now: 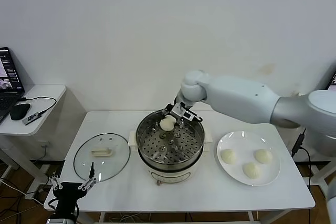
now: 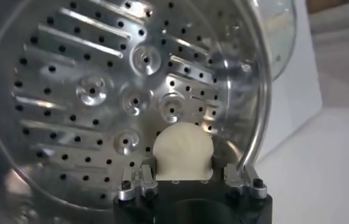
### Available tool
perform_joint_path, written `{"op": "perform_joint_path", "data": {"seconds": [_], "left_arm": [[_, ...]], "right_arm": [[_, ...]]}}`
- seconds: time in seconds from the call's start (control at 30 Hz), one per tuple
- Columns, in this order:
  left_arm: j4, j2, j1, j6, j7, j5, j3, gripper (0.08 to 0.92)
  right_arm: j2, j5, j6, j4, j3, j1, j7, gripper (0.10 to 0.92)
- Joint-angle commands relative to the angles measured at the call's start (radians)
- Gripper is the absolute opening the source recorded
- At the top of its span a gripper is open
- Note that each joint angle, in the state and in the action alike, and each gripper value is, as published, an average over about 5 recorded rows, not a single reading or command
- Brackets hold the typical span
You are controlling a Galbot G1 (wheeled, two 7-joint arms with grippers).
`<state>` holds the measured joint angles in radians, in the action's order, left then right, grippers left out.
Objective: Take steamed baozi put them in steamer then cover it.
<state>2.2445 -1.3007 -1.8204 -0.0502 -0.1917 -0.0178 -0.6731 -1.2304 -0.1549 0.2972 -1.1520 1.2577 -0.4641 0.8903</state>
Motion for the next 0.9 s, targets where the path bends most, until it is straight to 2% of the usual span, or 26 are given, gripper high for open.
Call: {"op": "perform_joint_path", "data": {"seconds": [0.03,0.2,0.3,0.47,0.57,0.67,0.8,0.9], "left_arm": [[0.004,-0.003,-0.003,0.000,0.000,-0.001,0.002,0.823],[0.012,-0.004,-0.006,-0.001,0.000,-0.004,0.006,0.823],[0.018,-0.004,-0.007,-0.002,0.000,-0.006,0.007,0.823],[0.031,-0.006,-0.011,-0.003,0.000,-0.008,0.009,0.823],[0.039,-0.005,-0.016,-0.004,0.000,-0.007,0.007,0.823],[0.047,-0.002,-0.020,-0.007,0.001,-0.005,0.004,0.823],[0.056,0.006,-0.022,-0.030,0.001,0.005,-0.001,0.823],[0.064,0.013,-0.019,-0.057,0.000,0.015,-0.002,0.823]], "right_arm": [[-0.063,-0.151,0.144,0.105,0.018,0.027,-0.032,0.568],[-0.072,-0.159,0.166,0.132,0.015,0.040,-0.049,0.572],[-0.073,-0.161,0.172,0.127,0.017,0.040,-0.058,0.605],[-0.063,-0.145,0.178,0.117,0.016,0.027,-0.062,0.740],[-0.037,-0.086,0.158,0.080,0.013,-0.010,-0.040,0.801],[0.024,0.053,0.064,-0.004,0.021,-0.078,0.018,0.820],[0.161,0.296,-0.175,-0.168,0.022,-0.173,0.111,0.822],[0.275,0.361,-0.316,-0.266,0.014,-0.215,0.140,0.823]]}}
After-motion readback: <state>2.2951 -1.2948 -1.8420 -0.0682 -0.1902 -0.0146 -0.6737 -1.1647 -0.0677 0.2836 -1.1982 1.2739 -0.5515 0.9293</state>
